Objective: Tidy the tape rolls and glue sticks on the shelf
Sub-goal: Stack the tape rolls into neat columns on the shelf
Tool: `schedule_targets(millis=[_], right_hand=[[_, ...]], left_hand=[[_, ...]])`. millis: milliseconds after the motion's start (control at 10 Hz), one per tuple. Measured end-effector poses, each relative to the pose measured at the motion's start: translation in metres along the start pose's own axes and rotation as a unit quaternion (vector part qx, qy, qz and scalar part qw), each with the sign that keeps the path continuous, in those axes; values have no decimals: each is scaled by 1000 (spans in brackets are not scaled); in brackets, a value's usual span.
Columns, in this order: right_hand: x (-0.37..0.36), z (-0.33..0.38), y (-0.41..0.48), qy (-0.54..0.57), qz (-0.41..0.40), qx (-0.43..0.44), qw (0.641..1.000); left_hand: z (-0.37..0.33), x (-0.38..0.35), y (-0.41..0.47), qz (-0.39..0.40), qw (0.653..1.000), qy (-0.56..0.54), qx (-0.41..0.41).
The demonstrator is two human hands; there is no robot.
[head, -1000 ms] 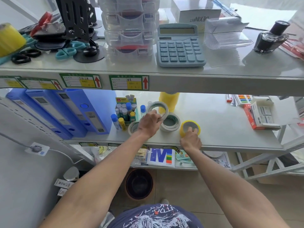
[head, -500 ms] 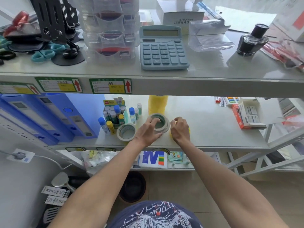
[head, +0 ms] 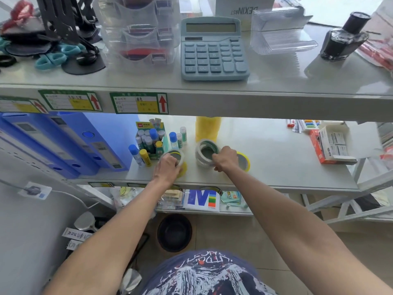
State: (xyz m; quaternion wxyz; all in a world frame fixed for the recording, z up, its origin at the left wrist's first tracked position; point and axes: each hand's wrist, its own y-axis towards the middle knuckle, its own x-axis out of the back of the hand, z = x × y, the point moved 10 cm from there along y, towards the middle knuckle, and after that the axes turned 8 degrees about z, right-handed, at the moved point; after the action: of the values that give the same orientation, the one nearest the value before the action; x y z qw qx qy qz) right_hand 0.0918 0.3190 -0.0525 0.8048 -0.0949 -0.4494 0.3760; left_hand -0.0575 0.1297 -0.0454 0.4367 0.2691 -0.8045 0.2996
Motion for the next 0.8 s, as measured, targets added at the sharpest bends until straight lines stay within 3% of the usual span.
schedule_targets(millis=[100, 300, 500, 600, 700, 800], right_hand=[[0, 0, 1, 9, -10, 5, 1000], [-3, 0, 0, 9, -17, 12, 1000], [-11, 1, -4, 68, 30, 8, 997], [-10, -1, -9, 123, 39, -10, 992], [-12, -6, -2, 56, 25, -11, 998], [-14, -13, -2, 89, 23, -49, 995]], left_hand=[[-4, -7, -1, 39, 999, 23, 16], [13, -9, -11, -9, 997, 54, 48], [12, 0, -11, -2, 998, 30, 48], [-2, 19, -12, -39, 998, 12, 37], [-45, 33, -14, -78, 996, 32, -26], [-92, 37, -17, -87, 991, 51, -88]])
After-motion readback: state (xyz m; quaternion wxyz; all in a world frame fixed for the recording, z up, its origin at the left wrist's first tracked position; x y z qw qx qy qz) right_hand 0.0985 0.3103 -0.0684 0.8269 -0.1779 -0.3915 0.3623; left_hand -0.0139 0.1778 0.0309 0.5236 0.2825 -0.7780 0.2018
